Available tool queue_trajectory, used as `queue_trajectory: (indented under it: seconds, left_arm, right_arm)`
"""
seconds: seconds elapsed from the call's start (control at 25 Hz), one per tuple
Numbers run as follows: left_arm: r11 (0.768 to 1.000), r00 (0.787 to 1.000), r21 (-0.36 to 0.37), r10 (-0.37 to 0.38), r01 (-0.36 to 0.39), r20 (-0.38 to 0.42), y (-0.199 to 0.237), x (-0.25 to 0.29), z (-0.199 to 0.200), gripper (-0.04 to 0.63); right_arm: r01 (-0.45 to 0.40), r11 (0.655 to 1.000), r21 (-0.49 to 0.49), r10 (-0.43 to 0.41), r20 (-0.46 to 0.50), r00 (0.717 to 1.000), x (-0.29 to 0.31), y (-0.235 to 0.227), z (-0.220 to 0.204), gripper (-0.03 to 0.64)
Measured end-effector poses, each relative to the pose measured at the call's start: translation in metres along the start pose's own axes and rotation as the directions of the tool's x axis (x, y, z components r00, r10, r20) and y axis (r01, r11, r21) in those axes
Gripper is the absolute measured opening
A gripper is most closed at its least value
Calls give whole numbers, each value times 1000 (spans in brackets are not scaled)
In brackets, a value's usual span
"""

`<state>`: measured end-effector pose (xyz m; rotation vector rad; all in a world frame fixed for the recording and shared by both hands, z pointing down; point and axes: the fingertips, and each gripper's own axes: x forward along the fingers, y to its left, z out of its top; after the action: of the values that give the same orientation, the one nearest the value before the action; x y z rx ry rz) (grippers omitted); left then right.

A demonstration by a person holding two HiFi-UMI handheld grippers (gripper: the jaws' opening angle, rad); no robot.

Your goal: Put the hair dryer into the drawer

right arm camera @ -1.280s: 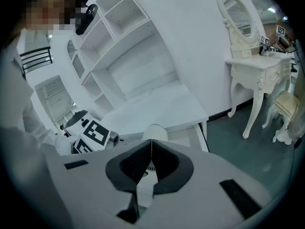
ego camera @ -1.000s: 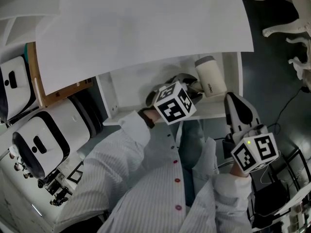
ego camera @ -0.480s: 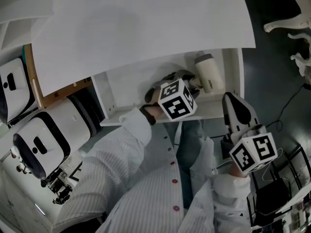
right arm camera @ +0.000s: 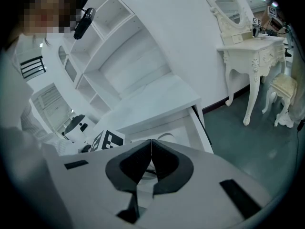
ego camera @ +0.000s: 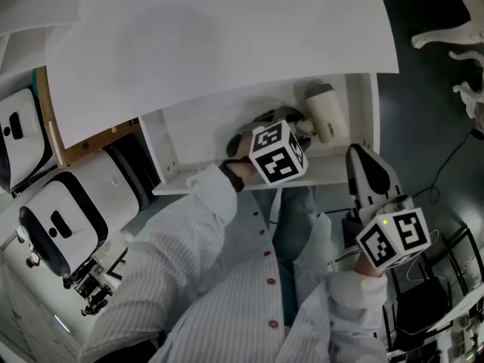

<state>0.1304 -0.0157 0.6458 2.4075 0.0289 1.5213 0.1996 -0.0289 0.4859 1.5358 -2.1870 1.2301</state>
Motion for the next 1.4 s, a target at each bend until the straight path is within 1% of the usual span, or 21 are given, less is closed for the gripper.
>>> queue_trajectory:
  seconds: [0.32, 0.56, 0.72, 1.0, 1.12, 1.24, 1.32, 1.4]
  left_arm:
    - [998, 999, 61, 37, -36, -17, -1, 6, -1, 227]
    - [997, 999, 63, 38, -37, -15, -1, 8, -1, 227]
    - [998, 999, 48, 29, -28, -21, -1, 7, -2, 230]
    - [998, 999, 57, 41, -41, 3, -3, -13, 4, 233]
    - [998, 998, 37, 45, -46, 44, -4, -32, 14, 233]
    - [998, 992, -5, 63, -63, 113, -5, -58, 29, 233]
    - [996, 982, -45, 83, -77, 167, -3, -79, 40, 232]
    - [992, 968, -90, 102, -84, 228, -2, -102, 52, 232]
  right_arm:
    - [0, 1000, 2, 0, -4, 1000, -1, 1, -2, 12]
    - [1, 1000, -1, -1, -11, 1000, -2, 0, -4, 12]
    - [-1, 1000, -9, 1, -15, 1000, -2, 3, -4, 12]
    - [-10, 999, -39, 10, -10, 1000, -5, 13, 5, 12]
    - [-21, 998, -64, 20, -7, 1000, -8, 22, 12, 12]
    - [-30, 995, -92, 30, -7, 1000, -13, 32, 20, 12]
    - [-39, 993, -116, 39, -3, 999, -16, 40, 29, 12]
    - [-50, 988, -143, 51, 4, 999, -18, 48, 40, 12]
